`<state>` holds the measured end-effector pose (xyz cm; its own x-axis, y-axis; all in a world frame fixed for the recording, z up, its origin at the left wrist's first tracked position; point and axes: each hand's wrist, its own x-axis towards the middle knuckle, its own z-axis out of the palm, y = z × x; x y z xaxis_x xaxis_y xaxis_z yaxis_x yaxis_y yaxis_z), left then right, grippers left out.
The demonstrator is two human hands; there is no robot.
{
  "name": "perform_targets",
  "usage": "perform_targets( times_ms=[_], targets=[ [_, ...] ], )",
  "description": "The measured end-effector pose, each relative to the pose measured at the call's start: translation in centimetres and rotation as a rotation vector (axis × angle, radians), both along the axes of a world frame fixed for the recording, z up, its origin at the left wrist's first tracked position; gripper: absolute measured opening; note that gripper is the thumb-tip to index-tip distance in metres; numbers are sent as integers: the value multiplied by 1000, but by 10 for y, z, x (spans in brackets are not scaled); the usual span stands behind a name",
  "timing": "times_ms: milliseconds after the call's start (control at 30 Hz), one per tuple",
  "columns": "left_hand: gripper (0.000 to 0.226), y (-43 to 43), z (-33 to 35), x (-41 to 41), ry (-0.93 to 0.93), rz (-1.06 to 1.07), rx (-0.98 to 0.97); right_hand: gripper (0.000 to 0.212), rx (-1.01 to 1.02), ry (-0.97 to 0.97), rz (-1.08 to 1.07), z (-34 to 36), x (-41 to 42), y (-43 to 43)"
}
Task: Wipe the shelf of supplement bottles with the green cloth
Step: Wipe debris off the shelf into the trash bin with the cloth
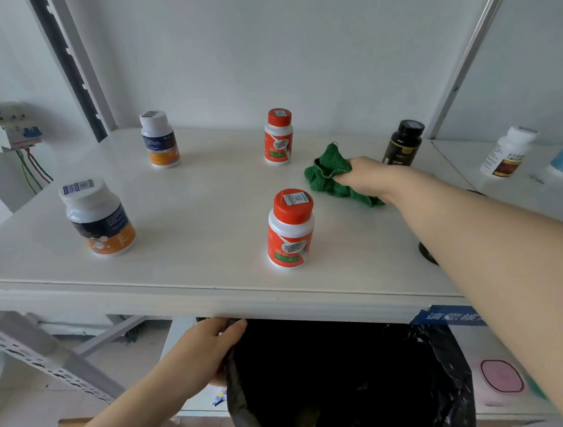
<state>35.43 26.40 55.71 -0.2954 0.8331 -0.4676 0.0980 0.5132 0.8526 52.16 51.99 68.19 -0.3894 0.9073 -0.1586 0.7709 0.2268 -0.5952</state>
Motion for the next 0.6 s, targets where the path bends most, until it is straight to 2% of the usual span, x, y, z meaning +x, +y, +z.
perform_targets(
  times_ms=[100,167,267,333,600],
  targets=[
    [18,0,5,3,2,-5,3,40,-94,-67,4,11,10,-2],
    [19,0,7,4,5,-4,3,46,-168,11,-66,21,9,3],
    [20,0,7,5,2,-3,8,45,-31,197,-297,32,-3,16],
    [19,-1,5,4,-2,-1,14,43,62,226,-374,32,-15,23],
    [20,-1,-4,0,56,3,9,31,59,129,-142,-7,-51,10]
  ],
)
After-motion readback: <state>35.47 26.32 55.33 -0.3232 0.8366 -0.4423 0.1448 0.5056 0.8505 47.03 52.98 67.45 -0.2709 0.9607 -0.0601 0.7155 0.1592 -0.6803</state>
